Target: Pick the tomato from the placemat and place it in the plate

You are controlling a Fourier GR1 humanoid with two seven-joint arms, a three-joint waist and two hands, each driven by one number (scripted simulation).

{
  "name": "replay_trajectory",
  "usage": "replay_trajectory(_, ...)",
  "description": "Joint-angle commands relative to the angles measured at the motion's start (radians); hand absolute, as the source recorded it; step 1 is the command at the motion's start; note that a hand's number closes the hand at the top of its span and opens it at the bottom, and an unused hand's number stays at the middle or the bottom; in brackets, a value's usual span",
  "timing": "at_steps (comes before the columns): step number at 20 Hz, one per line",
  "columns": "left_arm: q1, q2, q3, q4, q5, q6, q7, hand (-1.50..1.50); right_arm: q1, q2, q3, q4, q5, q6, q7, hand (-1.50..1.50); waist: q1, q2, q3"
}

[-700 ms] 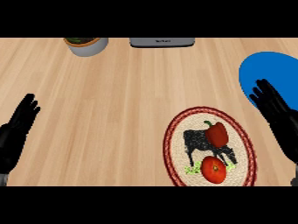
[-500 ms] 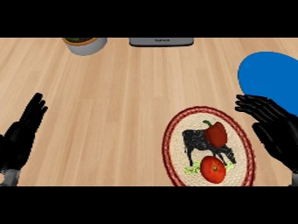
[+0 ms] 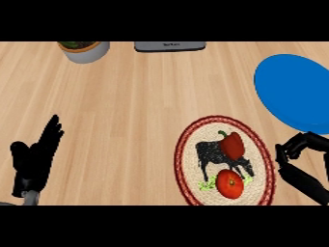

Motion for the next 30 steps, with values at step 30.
replay_trajectory(30,-0.052,-0.119,-0.002,0.029,-0.111,0.013,0.059,0.00,0.022,-0.058,0.281,-0.044,0.399,0.454,0.376,-1.50,0.056,0.009,0.004)
